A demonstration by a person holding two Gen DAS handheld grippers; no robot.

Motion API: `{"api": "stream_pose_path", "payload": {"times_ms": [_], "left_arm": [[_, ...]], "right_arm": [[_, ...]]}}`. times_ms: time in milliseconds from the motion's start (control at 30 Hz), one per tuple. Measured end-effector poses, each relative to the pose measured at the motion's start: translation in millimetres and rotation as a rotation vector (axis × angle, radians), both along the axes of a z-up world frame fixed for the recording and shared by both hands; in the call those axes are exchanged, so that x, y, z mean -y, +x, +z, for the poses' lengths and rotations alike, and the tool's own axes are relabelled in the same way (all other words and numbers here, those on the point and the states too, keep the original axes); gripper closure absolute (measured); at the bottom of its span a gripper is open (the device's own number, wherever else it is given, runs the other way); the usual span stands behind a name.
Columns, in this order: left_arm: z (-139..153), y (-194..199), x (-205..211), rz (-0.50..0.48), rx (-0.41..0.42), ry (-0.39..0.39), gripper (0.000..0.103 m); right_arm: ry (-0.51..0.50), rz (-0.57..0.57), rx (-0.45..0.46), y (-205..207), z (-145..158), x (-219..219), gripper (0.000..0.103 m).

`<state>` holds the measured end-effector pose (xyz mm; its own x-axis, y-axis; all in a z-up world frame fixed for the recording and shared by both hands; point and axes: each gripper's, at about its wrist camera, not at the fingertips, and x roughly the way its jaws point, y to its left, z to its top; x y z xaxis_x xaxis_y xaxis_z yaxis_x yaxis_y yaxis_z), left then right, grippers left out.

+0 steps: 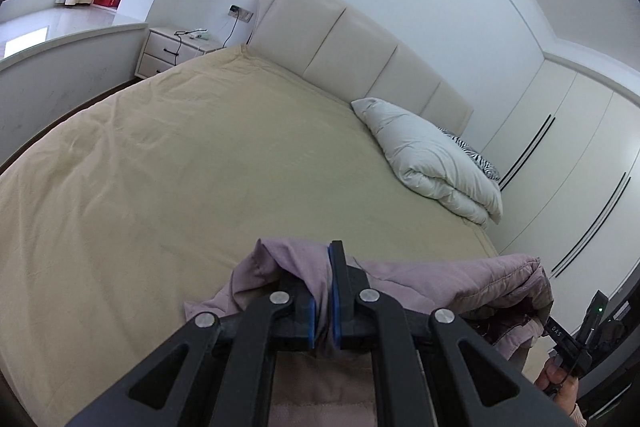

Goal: Fold large clothes

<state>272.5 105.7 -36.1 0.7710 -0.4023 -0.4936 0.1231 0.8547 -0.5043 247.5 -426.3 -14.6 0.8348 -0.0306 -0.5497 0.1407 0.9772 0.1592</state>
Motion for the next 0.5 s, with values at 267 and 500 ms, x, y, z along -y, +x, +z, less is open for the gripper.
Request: {"api": "stream_pose_path", "payload": {"times_ms": [267, 500], "left_arm": [[-79, 57, 17, 0.014, -0.161, 0.089, 0.091], [-69, 35, 4, 0.022, -0.137, 0.034, 0.081]], "right_arm": [[0.299, -0.041, -0.235, 95, -122, 39, 0.096], [0.652, 0.027, -0.081, 96, -129, 77, 0.072]]}}
